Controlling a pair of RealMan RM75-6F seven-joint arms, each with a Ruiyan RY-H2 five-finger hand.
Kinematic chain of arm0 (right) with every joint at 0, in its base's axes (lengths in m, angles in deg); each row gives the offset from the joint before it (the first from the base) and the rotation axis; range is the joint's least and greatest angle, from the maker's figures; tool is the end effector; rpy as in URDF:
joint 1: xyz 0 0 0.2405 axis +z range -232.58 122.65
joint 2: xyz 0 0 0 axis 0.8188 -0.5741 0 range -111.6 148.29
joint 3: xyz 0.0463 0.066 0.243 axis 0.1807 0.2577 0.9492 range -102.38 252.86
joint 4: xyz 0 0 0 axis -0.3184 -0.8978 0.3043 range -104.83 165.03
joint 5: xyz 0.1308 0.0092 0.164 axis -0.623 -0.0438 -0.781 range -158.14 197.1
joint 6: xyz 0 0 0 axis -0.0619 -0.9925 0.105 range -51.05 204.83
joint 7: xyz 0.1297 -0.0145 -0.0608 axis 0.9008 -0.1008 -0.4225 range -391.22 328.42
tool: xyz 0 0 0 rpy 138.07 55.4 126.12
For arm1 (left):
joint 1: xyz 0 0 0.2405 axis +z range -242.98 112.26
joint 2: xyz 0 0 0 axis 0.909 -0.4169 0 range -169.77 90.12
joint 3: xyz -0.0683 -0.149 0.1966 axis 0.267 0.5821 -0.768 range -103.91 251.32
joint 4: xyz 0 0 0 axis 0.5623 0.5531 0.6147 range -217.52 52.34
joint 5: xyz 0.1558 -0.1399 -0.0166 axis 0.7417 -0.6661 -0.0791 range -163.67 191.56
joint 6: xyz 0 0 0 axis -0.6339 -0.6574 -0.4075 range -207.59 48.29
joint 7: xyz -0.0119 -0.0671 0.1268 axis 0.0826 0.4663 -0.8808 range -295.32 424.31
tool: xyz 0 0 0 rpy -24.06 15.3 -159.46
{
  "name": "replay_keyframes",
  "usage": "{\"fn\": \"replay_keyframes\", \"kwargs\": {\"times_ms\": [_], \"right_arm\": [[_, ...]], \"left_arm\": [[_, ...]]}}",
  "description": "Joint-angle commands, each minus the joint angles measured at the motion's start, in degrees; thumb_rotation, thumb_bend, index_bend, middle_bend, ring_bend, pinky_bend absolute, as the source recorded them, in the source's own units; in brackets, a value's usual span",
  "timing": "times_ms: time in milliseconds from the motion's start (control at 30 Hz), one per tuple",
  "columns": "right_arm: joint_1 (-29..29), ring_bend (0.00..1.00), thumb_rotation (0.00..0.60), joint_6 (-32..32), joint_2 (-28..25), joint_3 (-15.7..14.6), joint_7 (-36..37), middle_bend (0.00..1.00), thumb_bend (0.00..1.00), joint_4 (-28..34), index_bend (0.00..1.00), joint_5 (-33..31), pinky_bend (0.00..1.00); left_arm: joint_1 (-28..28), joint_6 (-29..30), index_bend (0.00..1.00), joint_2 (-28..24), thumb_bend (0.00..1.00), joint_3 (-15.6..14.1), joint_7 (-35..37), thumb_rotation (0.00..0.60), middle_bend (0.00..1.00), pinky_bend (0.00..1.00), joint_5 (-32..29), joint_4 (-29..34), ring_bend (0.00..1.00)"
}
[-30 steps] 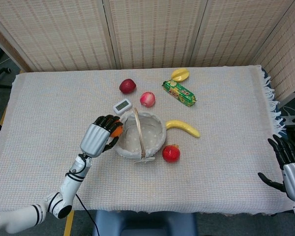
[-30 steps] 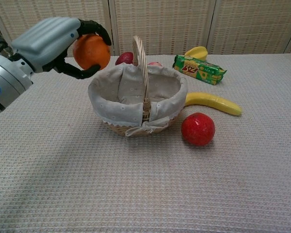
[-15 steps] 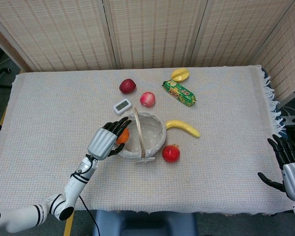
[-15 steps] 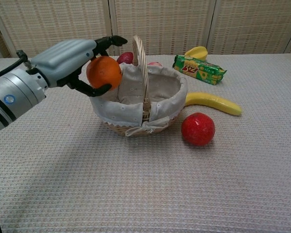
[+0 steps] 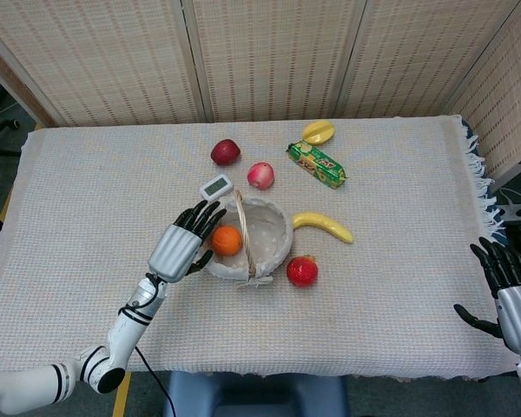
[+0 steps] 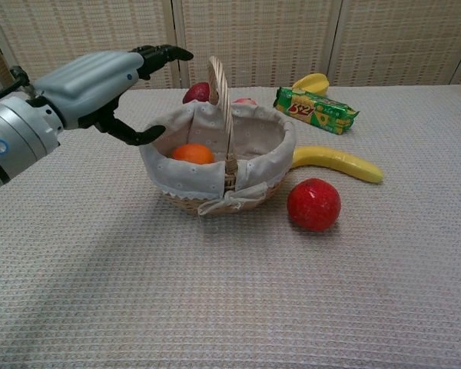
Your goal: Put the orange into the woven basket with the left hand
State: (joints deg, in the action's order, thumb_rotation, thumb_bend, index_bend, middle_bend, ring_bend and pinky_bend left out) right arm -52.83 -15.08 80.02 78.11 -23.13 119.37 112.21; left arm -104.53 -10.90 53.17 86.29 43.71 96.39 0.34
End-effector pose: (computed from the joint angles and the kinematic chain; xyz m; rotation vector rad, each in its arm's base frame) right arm -0.3095 -0.1655 0.1860 1.3834 -0.8351 1.0458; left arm -0.1102 0.3297 0.0020 -1.7857 -0.5981 -1.2196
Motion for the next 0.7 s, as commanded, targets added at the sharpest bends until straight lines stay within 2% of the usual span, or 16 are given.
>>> {"fn": "replay_keyframes", "kwargs": {"times_ms": [33, 200, 367, 533, 700], "right_arm": [[0.15, 0.0, 0.6, 0.24, -0.14, 0.01, 0.27, 0.0, 0.03, 0.07, 0.0, -0.04, 0.04], [0.63, 0.0, 0.6, 1.11, -0.22, 0.12, 0.23, 0.0, 0.03, 0.07, 0.0, -0.33, 0.04], [1.01, 0.0, 0.6, 2.03, 0.03, -0.13, -1.14, 0.0, 0.03, 0.16, 0.0, -0.25, 0.04], [0.86, 0.0, 0.6, 1.87, 0.24, -0.42, -2.07, 0.0, 0.03, 0.38, 0.0, 0.02, 0.04], [0.79, 0.0, 0.6, 1.79, 0.33, -0.43, -2.3, 0.0, 0.03, 0.34, 0.0, -0.11, 0.04]], "left_arm": [[2.17, 1.27, 0.0, -4.48, 0.36, -0.83, -8.92, 0.6, 0.0, 0.2, -2.44, 3.53, 0.01], [7.76, 3.48, 0.0, -13.69, 0.37, -4.42, -16.39, 0.6, 0.0, 0.21, -6.03, 9.68, 0.04], [13.73, 6.06, 0.0, -20.78, 0.37, -8.37, -15.47, 0.6, 0.0, 0.2, -8.37, 13.51, 0.04], [18.58, 9.47, 0.0, -22.91, 0.37, -12.01, -11.16, 0.6, 0.0, 0.21, -6.22, 13.23, 0.04], [21.67, 11.57, 0.0, -22.69, 0.37, -14.01, -8.21, 0.6, 0.0, 0.21, -4.47, 11.56, 0.04]]}}
